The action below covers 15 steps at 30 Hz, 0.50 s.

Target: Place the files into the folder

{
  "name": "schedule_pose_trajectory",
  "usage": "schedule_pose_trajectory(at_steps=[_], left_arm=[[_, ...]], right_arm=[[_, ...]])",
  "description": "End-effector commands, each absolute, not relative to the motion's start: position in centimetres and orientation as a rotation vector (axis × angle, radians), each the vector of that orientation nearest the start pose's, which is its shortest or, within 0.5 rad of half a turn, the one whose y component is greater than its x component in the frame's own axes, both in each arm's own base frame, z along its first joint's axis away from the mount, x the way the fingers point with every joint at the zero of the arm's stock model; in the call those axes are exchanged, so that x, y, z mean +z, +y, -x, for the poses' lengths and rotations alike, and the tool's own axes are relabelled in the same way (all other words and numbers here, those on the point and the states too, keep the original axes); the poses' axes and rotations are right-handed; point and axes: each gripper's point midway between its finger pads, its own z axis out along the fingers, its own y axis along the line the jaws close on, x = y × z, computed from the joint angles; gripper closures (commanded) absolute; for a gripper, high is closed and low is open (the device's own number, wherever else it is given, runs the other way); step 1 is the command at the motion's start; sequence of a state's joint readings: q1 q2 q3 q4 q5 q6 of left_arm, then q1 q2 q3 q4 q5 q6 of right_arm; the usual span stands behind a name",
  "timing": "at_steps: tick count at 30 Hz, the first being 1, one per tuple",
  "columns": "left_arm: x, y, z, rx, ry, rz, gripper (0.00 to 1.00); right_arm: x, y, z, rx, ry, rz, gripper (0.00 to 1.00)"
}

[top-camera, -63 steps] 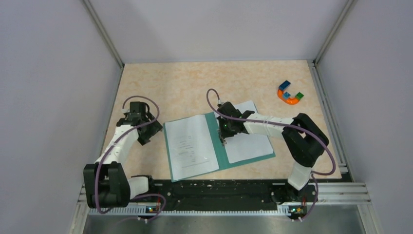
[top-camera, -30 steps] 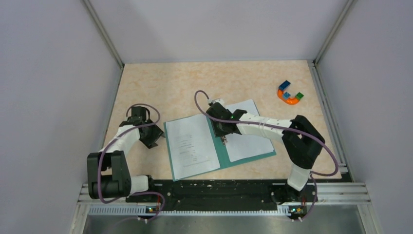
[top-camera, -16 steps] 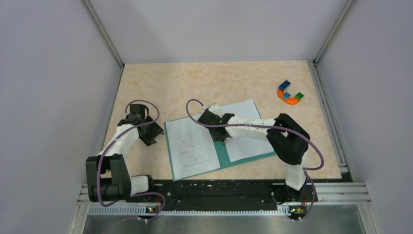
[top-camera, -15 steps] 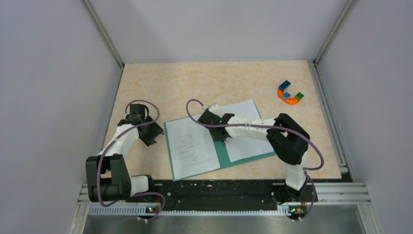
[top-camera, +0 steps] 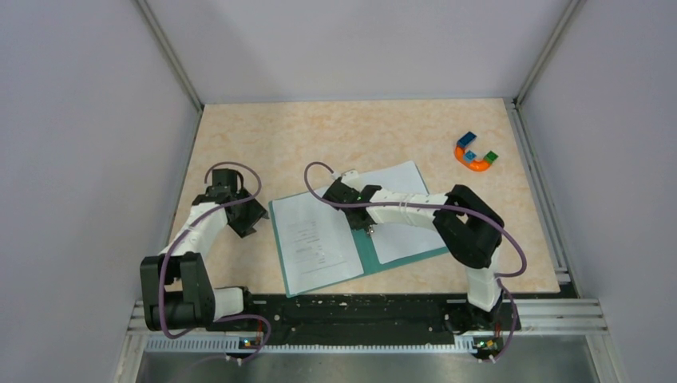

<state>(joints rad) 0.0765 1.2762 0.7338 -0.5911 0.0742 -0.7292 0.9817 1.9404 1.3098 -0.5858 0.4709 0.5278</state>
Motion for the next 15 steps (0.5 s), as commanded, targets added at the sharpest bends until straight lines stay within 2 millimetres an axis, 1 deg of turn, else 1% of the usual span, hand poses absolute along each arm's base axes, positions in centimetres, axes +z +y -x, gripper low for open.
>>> schedule_pose_trajectory(at_steps=[1,4,8,10,15], left_arm=[[6.9,-1.7,-27.6,-0.296,2.48,1.009,0.41],[7.0,-1.7,-27.6,-0.296,2.477,1.0,0.39],[6.9,-1.6,-27.6,-0.29,2.479,1.004,0.38],[6.7,-1.4,-27.5,-0.289,2.482,1.014,0.38],[6.2,-1.2,-27.3,-0.291,2.497,1.045,0.38]], right_arm=[[2.2,30.2,-26.9,-0.134,2.545,0.477,1.0],[3.4,30.6,-27.4,-0.086,2.538,0.456,1.0],[5.9,30.6,-28.4,-0.028,2.51,0.417,1.0],[7.1,30.4,-28.9,0.001,2.497,0.391,1.0],[9.1,29.9,-29.5,0.045,2.472,0.359,1.0]])
